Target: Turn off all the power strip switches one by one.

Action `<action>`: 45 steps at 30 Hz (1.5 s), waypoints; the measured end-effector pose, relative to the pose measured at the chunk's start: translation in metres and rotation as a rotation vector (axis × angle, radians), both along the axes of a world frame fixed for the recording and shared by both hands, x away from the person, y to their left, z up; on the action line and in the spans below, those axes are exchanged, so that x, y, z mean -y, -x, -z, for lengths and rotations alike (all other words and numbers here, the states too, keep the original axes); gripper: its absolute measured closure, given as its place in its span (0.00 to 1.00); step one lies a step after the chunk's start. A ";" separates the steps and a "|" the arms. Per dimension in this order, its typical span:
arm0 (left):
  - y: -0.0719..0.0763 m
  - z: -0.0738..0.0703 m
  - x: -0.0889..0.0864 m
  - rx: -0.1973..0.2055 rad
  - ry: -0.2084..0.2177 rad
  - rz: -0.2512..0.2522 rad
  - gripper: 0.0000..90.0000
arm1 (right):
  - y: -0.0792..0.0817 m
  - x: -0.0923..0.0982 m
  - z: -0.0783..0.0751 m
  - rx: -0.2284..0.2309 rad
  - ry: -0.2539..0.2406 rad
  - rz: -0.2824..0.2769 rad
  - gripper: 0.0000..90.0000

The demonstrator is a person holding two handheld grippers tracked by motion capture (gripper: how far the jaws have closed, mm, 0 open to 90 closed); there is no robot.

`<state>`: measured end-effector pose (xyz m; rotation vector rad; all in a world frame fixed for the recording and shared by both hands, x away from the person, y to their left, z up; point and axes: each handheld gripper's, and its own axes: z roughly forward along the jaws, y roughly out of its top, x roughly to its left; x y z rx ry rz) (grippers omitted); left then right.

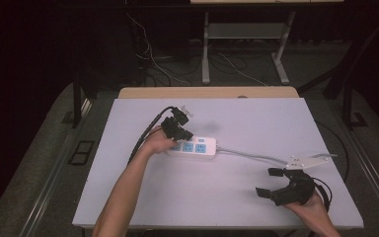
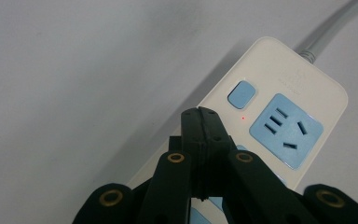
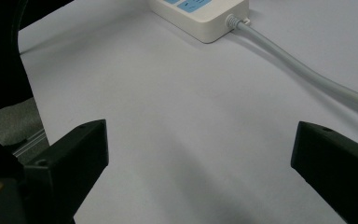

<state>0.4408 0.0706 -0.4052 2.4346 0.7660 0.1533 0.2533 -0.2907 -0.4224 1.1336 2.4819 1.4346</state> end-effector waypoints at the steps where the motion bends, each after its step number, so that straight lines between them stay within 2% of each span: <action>1: 0.000 0.000 0.001 0.001 -0.006 -0.004 1.00 | 0.000 0.000 0.000 0.000 0.001 0.001 0.04; 4: 0.000 -0.001 0.001 -0.007 -0.009 -0.014 1.00 | 0.000 0.000 0.000 0.002 0.003 0.002 0.04; 7: -0.002 0.000 0.000 -0.030 0.014 -0.030 1.00 | 0.001 0.000 -0.001 0.006 0.004 0.002 0.04; 12: -0.002 0.001 0.000 -0.038 0.011 -0.033 1.00 | 0.000 0.002 -0.002 0.010 0.000 0.010 0.04; 15: -0.003 0.002 -0.002 -0.053 0.033 -0.051 1.00 | 0.000 0.003 -0.002 0.014 0.001 0.012 0.04; 20: -0.002 0.003 -0.004 -0.048 0.051 -0.064 1.00 | 0.001 0.004 -0.003 0.014 0.000 0.019 0.04; 29: -0.002 0.002 -0.002 -0.055 0.035 -0.064 1.00 | 0.000 0.004 -0.002 0.011 0.000 0.021 0.04; 35: -0.002 -0.001 0.003 -0.044 -0.007 -0.060 0.99 | 0.000 0.007 -0.002 0.011 -0.006 0.032 0.04; 37: -0.001 -0.001 0.003 -0.045 -0.007 -0.055 0.99 | 0.000 0.006 -0.002 0.014 -0.006 0.030 0.04; 39: -0.001 -0.004 0.001 -0.043 0.026 -0.061 0.99 | 0.001 0.006 -0.002 0.014 -0.004 0.029 0.04; 41: 0.000 -0.007 0.001 -0.033 -0.005 -0.048 0.99 | 0.001 0.006 -0.002 0.016 -0.005 0.030 0.04; 42: 0.001 -0.007 0.000 -0.034 -0.007 -0.045 0.99 | 0.001 0.006 -0.002 0.015 -0.007 0.031 0.04; 45: 0.001 -0.011 -0.001 -0.034 0.014 -0.041 0.99 | 0.000 0.007 -0.003 0.015 -0.009 0.031 0.04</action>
